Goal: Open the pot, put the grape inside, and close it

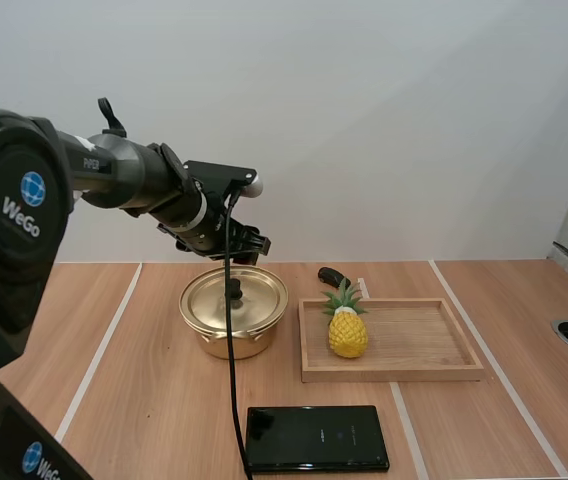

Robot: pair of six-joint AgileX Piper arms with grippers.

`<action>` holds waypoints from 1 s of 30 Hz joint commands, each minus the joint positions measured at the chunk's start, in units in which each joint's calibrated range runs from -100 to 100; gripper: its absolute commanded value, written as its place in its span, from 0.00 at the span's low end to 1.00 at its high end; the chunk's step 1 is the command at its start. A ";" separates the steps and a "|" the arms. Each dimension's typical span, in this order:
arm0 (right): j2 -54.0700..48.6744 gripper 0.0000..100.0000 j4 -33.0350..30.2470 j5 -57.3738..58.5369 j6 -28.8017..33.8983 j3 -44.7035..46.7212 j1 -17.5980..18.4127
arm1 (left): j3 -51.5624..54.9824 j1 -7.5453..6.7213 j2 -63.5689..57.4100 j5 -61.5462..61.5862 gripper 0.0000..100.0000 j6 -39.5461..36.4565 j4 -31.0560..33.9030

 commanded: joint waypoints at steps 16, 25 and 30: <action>-0.72 0.00 -0.13 0.01 -0.33 -0.16 -0.24 | -10.82 -0.04 -3.48 6.83 0.77 1.43 4.00; -0.59 0.00 -0.13 -3.25 -0.33 -0.16 -0.24 | -20.80 -0.04 -11.51 8.25 0.00 -2.11 3.89; -0.59 0.00 0.14 -9.64 -0.33 -0.16 -0.24 | -26.57 -0.04 -17.73 7.24 0.00 -8.22 4.01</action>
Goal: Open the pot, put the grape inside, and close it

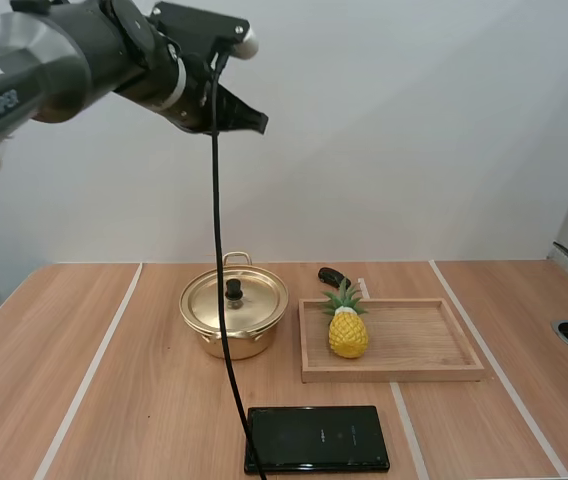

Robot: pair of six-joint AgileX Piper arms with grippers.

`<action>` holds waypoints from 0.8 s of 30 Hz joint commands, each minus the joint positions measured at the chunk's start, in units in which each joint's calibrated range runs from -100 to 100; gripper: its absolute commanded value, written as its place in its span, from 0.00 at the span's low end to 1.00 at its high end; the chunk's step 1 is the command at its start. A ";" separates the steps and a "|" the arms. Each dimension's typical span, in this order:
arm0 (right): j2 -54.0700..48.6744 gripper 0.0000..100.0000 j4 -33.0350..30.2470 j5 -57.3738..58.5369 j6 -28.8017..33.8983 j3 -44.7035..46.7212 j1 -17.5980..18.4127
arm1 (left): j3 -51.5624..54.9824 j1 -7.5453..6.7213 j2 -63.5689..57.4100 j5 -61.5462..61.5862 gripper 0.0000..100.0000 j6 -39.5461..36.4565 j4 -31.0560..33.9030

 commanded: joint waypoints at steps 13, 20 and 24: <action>-1.15 0.00 6.25 -10.01 -0.33 -0.16 -0.24 | -5.46 1.69 -25.05 -16.93 0.00 -4.66 6.90; -9.29 0.00 7.30 -23.41 -0.33 7.82 -0.24 | 1.69 1.79 -37.60 -30.67 0.00 -8.70 6.90; -16.08 0.00 6.45 -32.42 -0.33 15.44 -0.24 | 9.25 1.79 -44.24 -37.92 0.00 -9.45 6.90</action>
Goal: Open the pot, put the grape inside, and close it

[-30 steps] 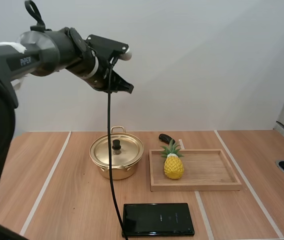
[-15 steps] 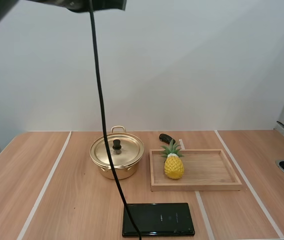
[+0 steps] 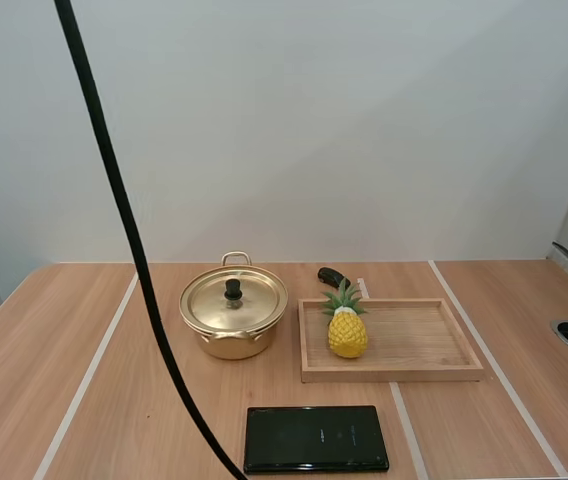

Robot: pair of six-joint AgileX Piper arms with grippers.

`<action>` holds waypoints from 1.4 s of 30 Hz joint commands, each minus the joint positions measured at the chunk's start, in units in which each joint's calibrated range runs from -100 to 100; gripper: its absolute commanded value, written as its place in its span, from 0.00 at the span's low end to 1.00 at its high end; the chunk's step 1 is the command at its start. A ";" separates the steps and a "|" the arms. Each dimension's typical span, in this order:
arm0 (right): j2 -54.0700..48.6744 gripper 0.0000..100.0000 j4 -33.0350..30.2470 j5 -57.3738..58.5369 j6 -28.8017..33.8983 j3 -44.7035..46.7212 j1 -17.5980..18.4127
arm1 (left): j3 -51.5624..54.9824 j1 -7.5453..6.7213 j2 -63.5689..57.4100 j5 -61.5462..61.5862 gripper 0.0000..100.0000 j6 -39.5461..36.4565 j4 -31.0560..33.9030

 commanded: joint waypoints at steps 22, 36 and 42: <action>-30.62 0.00 4.02 -18.45 -0.25 24.85 -0.24 | 26.00 -0.04 -31.15 -11.45 0.00 -3.50 -0.11; -35.27 0.00 5.84 -15.64 -2.74 24.70 -1.51 | 23.43 -1.23 -35.74 -9.26 0.00 -5.43 -0.11; -35.27 0.00 8.76 -18.01 -2.85 31.45 -1.74 | 25.90 -1.38 -35.74 -8.69 0.00 -5.43 2.06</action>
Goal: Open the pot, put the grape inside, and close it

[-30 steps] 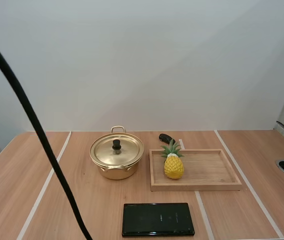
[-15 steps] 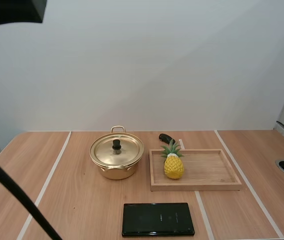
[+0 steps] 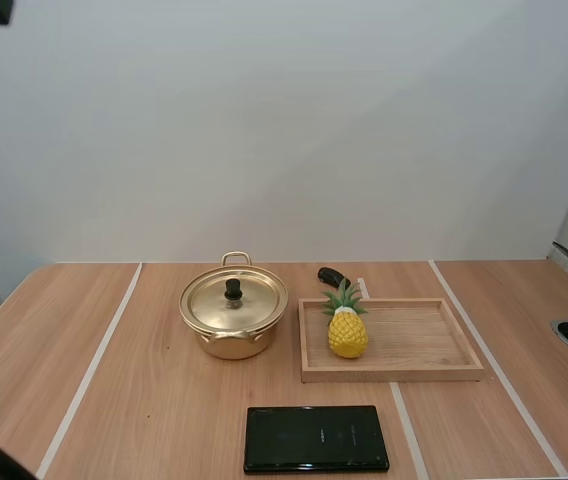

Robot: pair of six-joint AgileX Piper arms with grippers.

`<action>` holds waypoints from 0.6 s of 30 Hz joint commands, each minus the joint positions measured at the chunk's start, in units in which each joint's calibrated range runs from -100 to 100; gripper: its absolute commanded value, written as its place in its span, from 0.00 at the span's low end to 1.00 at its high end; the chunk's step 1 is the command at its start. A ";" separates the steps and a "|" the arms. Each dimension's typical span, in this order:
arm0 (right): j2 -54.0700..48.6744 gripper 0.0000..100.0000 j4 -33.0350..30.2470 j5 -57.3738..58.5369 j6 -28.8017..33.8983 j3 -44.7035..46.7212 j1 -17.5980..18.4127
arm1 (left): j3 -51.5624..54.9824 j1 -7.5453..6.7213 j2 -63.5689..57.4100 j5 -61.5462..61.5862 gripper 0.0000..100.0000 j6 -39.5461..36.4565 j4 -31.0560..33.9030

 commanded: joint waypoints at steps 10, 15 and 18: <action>-0.27 0.00 -2.59 -13.33 -0.48 26.43 -0.19 | 19.68 -0.40 -0.33 0.00 0.00 -0.77 3.96; -0.27 0.00 -5.10 -15.93 -0.48 34.00 -0.19 | 28.15 -0.40 -0.33 -0.37 0.00 -0.77 5.35; -0.27 0.00 -5.10 -19.54 -0.48 38.17 -0.19 | 32.66 -0.40 -0.33 -0.37 0.00 -0.96 5.35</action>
